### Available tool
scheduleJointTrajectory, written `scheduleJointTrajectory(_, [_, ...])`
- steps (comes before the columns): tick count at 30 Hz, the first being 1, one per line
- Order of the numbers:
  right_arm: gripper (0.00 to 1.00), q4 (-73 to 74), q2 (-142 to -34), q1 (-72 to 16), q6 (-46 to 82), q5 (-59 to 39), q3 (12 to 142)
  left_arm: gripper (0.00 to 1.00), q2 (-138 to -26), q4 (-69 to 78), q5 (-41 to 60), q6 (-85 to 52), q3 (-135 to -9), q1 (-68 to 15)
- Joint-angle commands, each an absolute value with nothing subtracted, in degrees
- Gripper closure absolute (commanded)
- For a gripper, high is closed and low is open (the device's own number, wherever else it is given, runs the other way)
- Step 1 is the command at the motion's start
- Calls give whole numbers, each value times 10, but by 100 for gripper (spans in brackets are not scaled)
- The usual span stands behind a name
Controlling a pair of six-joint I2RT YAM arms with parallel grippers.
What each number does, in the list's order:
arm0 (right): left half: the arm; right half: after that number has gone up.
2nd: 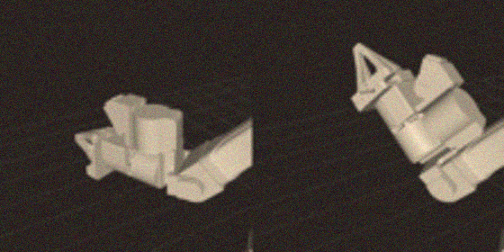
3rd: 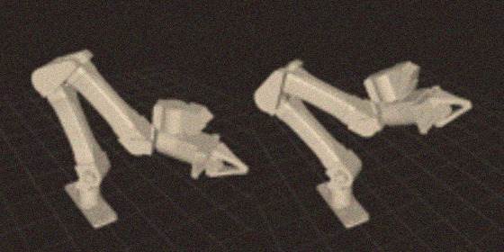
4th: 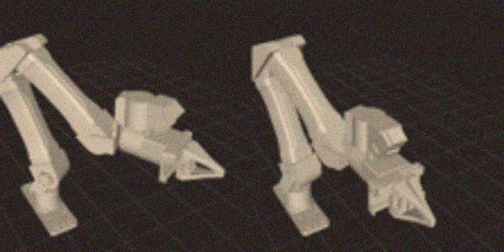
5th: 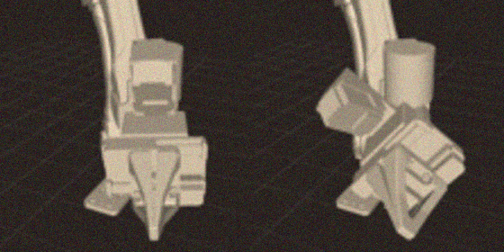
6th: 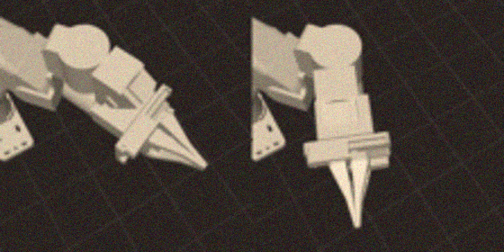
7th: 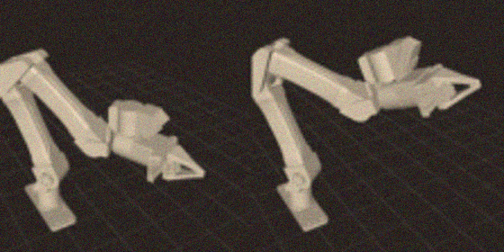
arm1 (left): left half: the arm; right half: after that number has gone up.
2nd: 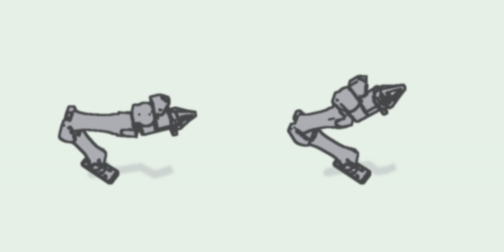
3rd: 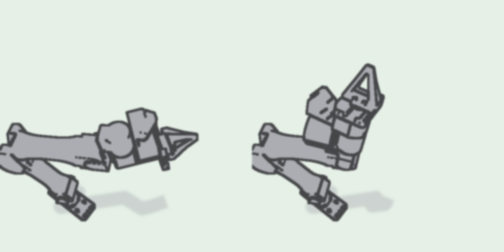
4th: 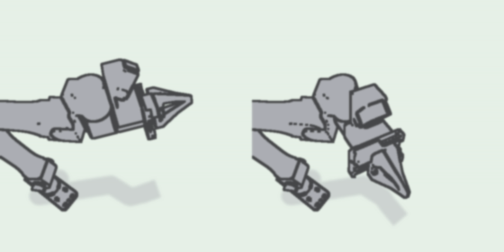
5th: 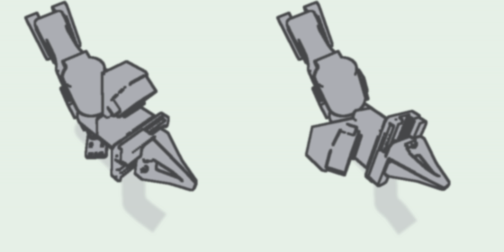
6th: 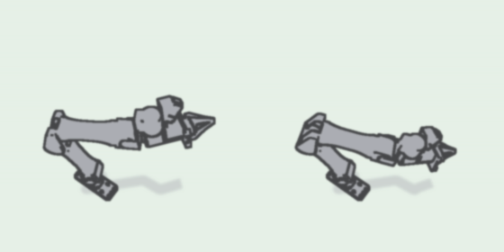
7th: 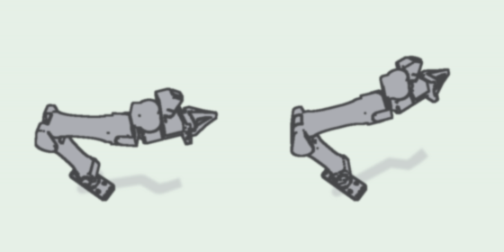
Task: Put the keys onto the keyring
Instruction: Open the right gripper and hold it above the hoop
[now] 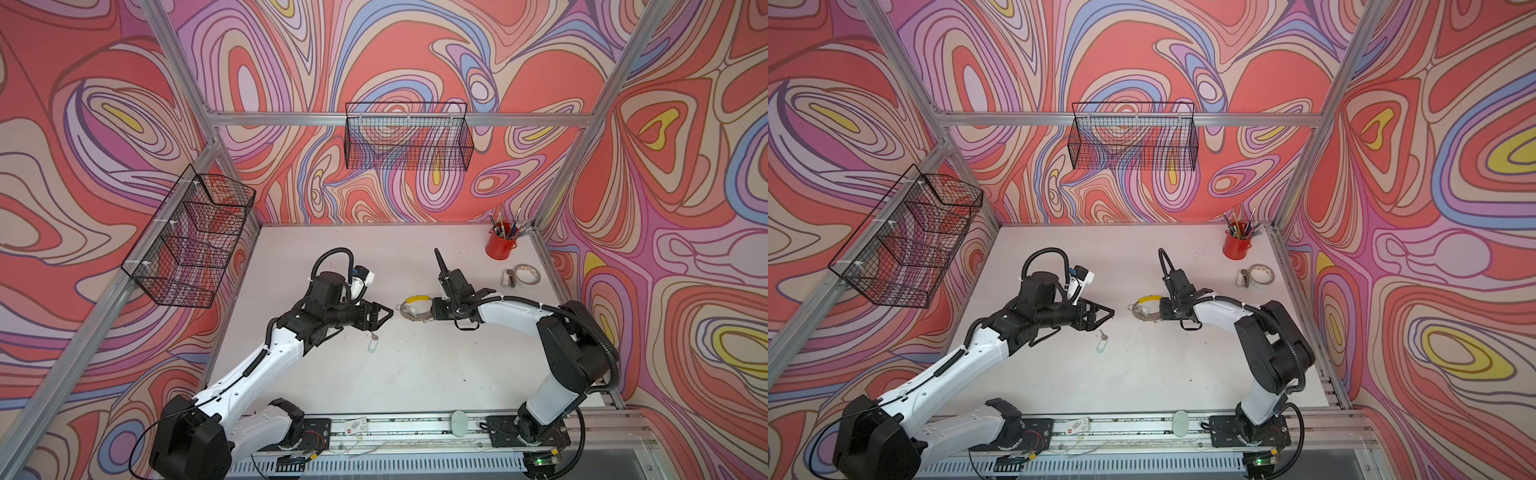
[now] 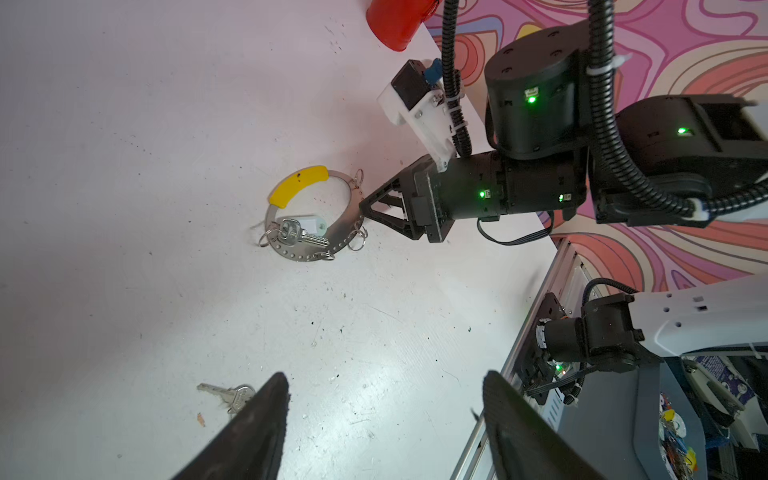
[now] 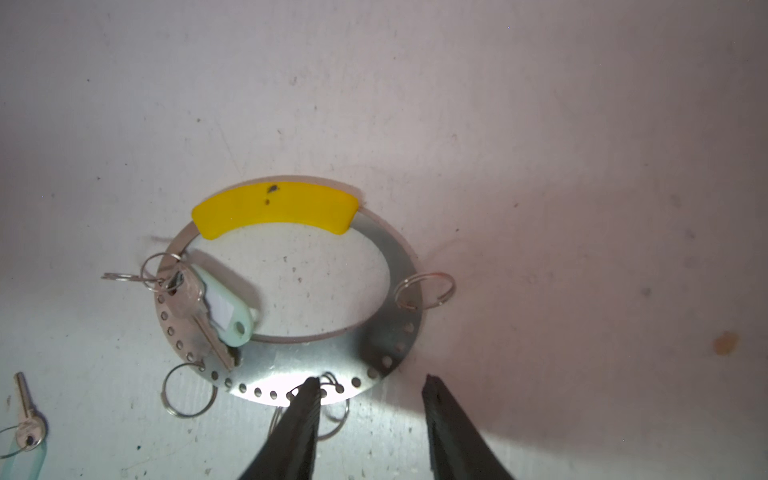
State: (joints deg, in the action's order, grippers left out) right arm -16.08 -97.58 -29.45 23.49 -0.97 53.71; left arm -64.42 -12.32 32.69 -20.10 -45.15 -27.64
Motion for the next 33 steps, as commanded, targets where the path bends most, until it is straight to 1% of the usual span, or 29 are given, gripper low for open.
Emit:
scheduleJointTrajectory(1, [59, -154, -991, -305, 237, -16, 541, 24, -638, -131, 341, -192, -463, -273])
scheduleJointTrajectory(9, [62, -159, -996, -317, 232, -16, 541, 25, -647, -126, 346, -194, -463, -273])
scheduleJointTrajectory(15, [67, -160, -1000, -324, 231, -17, 545, 25, -647, -123, 347, -194, -462, -273])
scheduleJointTrajectory(26, [67, -179, -992, -342, 227, 18, 551, 25, -648, -121, 352, -195, -461, -272])
scheduleJointTrajectory(30, [65, -179, -997, -350, 227, 23, 554, 25, -647, -121, 352, -195, -461, -272])
scheduleJointTrajectory(33, [64, -185, -1005, -357, 225, 41, 557, 25, -647, -121, 352, -195, -460, -273])
